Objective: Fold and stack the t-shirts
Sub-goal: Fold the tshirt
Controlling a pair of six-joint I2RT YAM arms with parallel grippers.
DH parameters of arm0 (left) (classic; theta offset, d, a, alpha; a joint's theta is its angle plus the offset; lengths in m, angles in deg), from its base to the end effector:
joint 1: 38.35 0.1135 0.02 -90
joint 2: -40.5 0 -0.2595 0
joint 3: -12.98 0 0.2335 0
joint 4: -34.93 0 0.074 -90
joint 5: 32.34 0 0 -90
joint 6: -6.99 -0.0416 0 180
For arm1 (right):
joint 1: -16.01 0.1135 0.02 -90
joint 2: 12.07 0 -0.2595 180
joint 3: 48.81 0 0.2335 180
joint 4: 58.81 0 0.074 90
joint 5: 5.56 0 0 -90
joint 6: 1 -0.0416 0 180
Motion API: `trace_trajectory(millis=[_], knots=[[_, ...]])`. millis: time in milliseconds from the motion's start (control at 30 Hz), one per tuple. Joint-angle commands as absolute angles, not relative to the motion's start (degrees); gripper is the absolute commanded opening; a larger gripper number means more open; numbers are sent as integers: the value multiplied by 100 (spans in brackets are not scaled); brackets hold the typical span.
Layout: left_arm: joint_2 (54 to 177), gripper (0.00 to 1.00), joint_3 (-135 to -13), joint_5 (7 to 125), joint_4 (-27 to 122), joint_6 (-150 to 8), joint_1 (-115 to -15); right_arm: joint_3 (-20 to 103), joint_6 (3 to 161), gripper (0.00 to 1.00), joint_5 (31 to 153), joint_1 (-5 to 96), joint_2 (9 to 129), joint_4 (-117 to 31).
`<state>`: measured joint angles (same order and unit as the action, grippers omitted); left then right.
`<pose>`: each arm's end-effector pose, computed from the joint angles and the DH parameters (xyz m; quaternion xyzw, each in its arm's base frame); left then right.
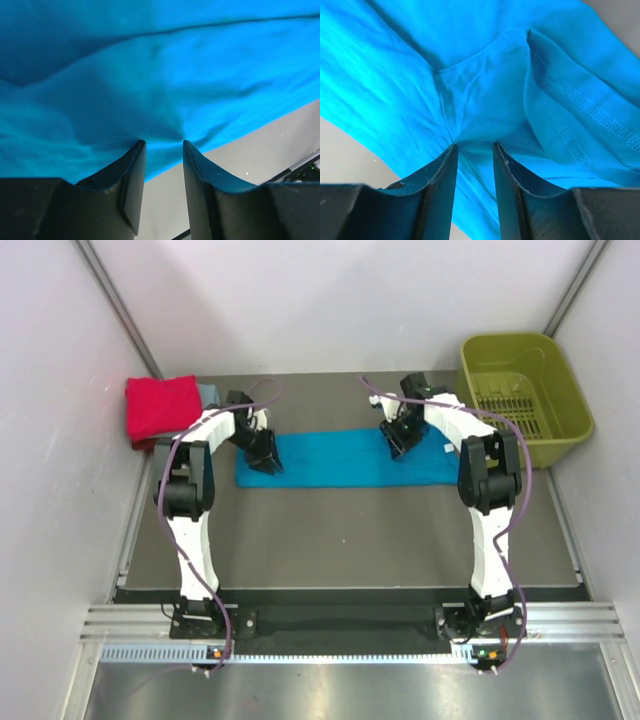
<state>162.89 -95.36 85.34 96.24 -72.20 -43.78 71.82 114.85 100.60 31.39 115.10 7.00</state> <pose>0.4099 -0.0584 0.1687 -0.0148 0.9634 -0.2524 0.0890 0.4244 0.1287 0.1851 -0.3646 0.9081 0.1245 0.1639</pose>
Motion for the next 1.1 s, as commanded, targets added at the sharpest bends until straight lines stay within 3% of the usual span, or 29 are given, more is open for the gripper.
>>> trace_trajectory(millis=[0,567,867,1067], knots=[[16371,40,-9596,8631,9535,-7211,-4310,7313,11379,35,10343,3183,11396,715],[16232,39,-8998,8236,9474,-7123,-4309,8946,11168,36,8876,3201,12521,-199],[16135,39,-8778,7998,9430,-7176,-4309,9537,11299,38,8813,3534,11985,-604],[16144,39,-8884,7972,9474,-7185,-4301,8802,11361,38,8752,3544,11425,-490]])
